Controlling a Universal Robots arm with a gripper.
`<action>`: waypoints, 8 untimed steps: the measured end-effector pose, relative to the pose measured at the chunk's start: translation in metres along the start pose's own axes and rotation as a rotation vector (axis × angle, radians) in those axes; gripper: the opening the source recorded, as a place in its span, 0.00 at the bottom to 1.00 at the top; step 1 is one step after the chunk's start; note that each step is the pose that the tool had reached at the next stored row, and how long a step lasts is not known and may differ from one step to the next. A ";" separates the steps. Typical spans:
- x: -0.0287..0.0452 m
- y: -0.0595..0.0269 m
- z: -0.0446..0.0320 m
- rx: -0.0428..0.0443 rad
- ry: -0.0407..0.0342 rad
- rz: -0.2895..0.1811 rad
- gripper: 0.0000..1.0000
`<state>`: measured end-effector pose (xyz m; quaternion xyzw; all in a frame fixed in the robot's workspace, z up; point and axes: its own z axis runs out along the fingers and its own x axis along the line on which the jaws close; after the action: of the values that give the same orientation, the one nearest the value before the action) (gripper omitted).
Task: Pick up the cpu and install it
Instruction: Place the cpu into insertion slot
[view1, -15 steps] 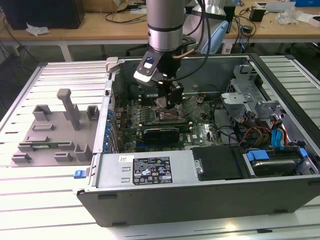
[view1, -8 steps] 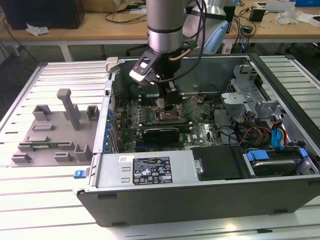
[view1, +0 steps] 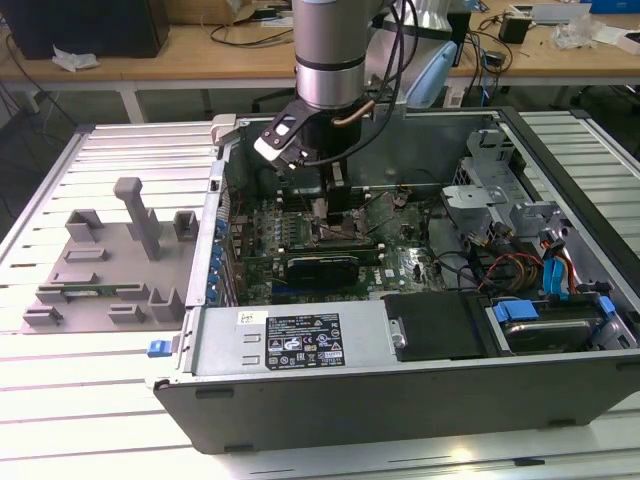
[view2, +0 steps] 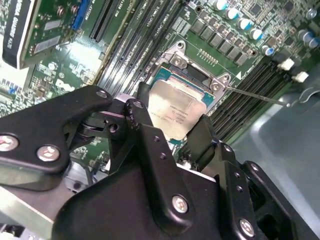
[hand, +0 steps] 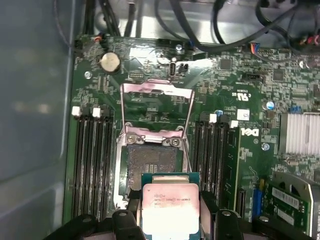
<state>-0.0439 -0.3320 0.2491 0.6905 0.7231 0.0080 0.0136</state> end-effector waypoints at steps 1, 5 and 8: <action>0.0001 0.0007 0.0003 0.0000 -0.0001 0.006 0.55; 0.0045 0.0030 0.0024 0.0001 -0.0004 0.013 0.55; 0.0075 0.0048 0.0058 0.0003 -0.0008 0.013 0.55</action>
<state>-0.0393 -0.3244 0.2434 0.6953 0.7186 0.0077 0.0137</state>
